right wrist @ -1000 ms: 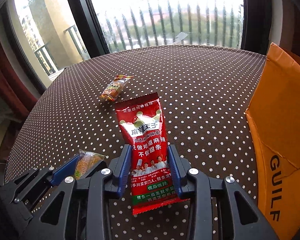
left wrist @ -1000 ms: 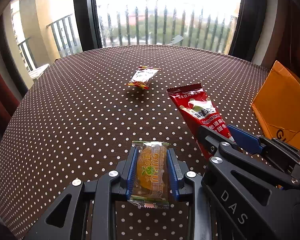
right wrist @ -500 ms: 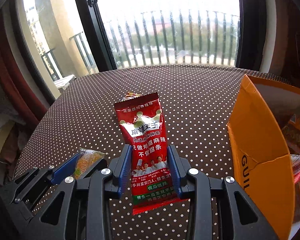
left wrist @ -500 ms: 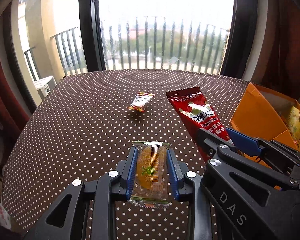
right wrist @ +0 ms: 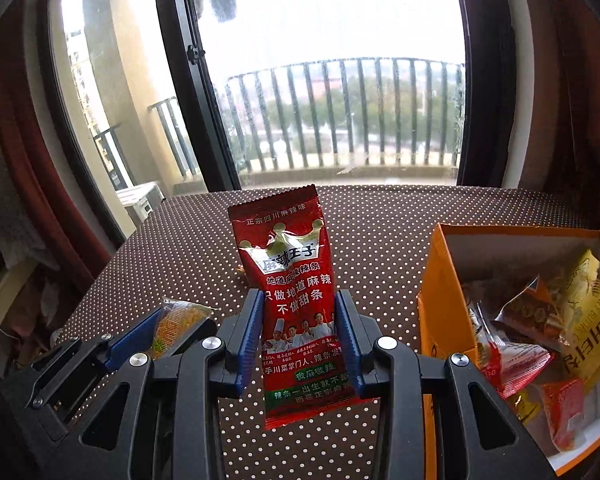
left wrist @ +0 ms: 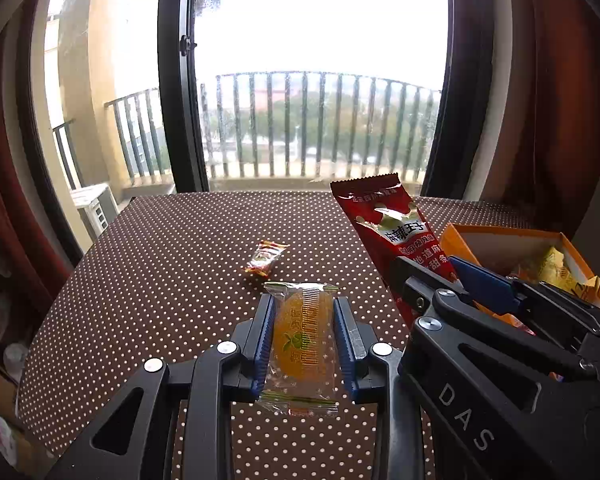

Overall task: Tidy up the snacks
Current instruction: 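Lift both held packets and carry them over the box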

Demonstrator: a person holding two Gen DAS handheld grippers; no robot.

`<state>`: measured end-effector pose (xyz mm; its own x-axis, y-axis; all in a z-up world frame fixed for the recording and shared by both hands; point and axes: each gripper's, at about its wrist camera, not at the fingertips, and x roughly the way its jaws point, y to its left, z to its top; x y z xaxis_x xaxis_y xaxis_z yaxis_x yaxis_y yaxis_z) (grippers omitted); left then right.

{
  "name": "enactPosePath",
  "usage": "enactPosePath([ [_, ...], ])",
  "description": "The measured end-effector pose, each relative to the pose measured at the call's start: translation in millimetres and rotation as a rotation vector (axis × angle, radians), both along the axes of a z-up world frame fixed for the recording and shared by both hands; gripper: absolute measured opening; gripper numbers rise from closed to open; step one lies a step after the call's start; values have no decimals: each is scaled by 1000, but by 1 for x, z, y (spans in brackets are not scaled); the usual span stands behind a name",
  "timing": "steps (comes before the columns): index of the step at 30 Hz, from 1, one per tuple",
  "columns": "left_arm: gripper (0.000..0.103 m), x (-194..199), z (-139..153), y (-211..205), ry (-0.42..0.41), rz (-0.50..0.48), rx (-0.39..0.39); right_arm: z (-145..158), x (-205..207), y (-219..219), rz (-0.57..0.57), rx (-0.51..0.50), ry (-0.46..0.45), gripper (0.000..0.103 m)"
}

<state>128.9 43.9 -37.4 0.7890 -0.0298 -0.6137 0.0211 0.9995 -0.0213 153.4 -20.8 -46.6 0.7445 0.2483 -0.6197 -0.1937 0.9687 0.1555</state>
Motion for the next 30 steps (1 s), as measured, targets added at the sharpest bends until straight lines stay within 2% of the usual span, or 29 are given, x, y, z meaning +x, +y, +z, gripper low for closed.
enactPosePath([
  [7, 28, -11, 18, -19, -43, -23, -6, 15, -12, -17, -9, 13, -50, 40],
  [16, 28, -15, 23, -45, -73, -77, -19, 26, -22, -49, -54, 32, -90, 40],
  [30, 28, 0, 21, -101, -57, -211, -48, 32, -28, -120, -175, 56, -117, 40],
])
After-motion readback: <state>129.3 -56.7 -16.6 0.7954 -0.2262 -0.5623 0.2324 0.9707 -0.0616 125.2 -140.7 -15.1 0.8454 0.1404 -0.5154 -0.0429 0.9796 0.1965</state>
